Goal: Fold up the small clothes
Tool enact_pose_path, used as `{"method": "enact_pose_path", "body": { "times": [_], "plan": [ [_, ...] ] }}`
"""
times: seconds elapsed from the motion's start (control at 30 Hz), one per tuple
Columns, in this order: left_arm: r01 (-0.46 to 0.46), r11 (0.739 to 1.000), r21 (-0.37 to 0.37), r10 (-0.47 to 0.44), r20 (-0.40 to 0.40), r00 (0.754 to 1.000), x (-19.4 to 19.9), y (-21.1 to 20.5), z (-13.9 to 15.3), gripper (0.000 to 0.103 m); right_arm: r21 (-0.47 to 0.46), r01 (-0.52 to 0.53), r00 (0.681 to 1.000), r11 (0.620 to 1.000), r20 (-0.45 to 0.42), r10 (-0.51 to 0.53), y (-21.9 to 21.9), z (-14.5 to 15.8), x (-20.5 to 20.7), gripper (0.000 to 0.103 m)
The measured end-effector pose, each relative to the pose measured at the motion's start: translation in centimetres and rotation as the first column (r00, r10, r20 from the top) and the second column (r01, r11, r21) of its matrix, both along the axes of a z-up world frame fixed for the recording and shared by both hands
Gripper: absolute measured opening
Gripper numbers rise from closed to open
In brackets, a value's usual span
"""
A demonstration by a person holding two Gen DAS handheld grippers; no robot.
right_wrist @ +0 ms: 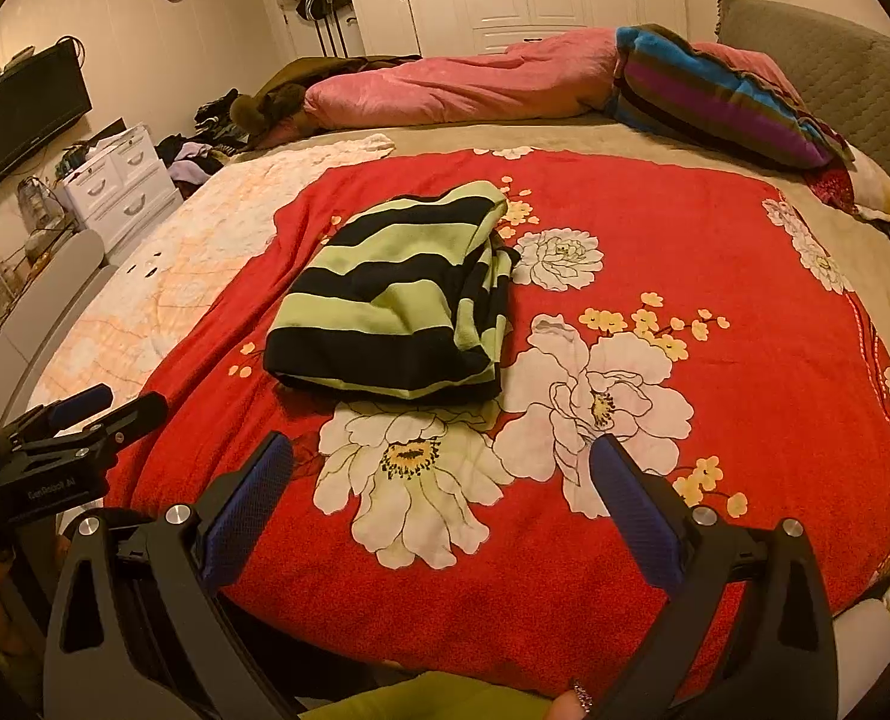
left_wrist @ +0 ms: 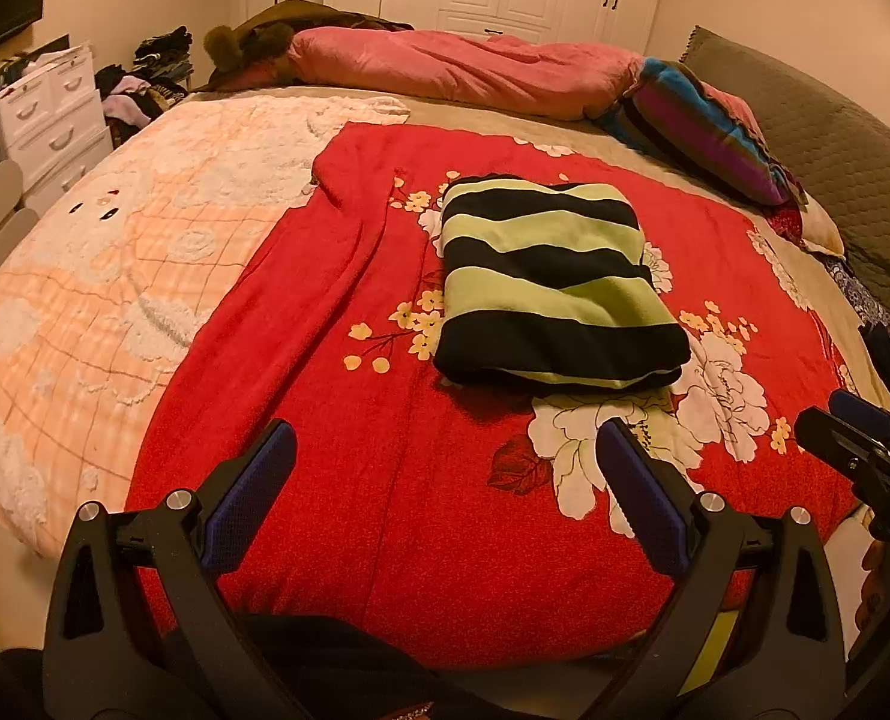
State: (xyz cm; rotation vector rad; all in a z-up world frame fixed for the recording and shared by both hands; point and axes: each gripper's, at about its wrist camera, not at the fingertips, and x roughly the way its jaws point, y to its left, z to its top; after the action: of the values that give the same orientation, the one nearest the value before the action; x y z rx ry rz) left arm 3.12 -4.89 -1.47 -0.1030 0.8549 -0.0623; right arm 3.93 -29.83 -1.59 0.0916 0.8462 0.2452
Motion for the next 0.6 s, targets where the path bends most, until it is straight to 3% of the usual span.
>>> {"method": "enact_pose_path", "body": {
  "times": [0.6],
  "plan": [
    [-0.002, 1.000, 0.002, 0.002, 0.001, 1.000, -0.04, -0.07, 0.02, 0.094, -0.004, 0.010, 1.000, 1.000, -0.005, -0.010, 0.01, -0.29, 0.01, 0.099]
  ]
}}
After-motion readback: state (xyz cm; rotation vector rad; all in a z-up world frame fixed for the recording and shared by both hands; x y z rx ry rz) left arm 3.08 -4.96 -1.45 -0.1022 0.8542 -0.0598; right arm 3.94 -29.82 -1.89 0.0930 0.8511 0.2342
